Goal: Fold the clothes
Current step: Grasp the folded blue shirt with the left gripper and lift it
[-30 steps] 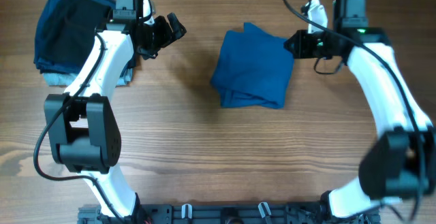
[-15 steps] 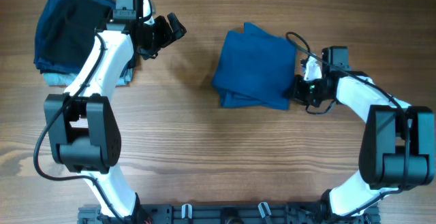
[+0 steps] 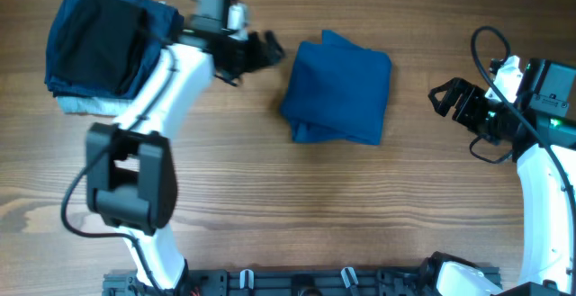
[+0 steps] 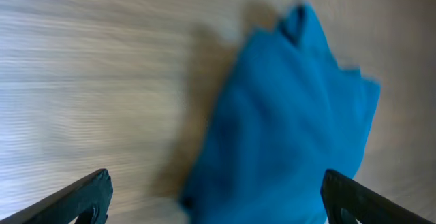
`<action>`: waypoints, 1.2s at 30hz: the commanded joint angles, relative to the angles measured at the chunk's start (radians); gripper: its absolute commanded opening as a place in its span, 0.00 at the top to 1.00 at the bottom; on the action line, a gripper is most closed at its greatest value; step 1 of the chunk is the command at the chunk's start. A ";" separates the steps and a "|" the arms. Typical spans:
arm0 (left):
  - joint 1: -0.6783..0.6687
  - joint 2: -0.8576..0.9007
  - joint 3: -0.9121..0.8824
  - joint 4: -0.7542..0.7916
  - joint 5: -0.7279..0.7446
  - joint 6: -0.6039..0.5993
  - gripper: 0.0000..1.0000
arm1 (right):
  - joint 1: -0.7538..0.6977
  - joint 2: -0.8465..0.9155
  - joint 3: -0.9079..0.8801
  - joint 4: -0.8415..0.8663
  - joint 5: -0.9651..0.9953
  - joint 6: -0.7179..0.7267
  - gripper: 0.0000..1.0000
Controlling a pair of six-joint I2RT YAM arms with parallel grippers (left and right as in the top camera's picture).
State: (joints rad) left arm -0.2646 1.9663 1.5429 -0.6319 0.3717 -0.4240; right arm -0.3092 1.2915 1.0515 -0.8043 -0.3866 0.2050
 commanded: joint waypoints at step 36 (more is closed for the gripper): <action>-0.286 -0.006 0.056 -0.013 -0.569 0.034 0.96 | 0.000 0.001 -0.012 0.003 0.103 0.005 0.01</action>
State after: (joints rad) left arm -0.5743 2.0346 1.5799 -0.6487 -0.0990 -0.4088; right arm -0.3092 1.2915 1.0489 -0.8036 -0.3042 0.2050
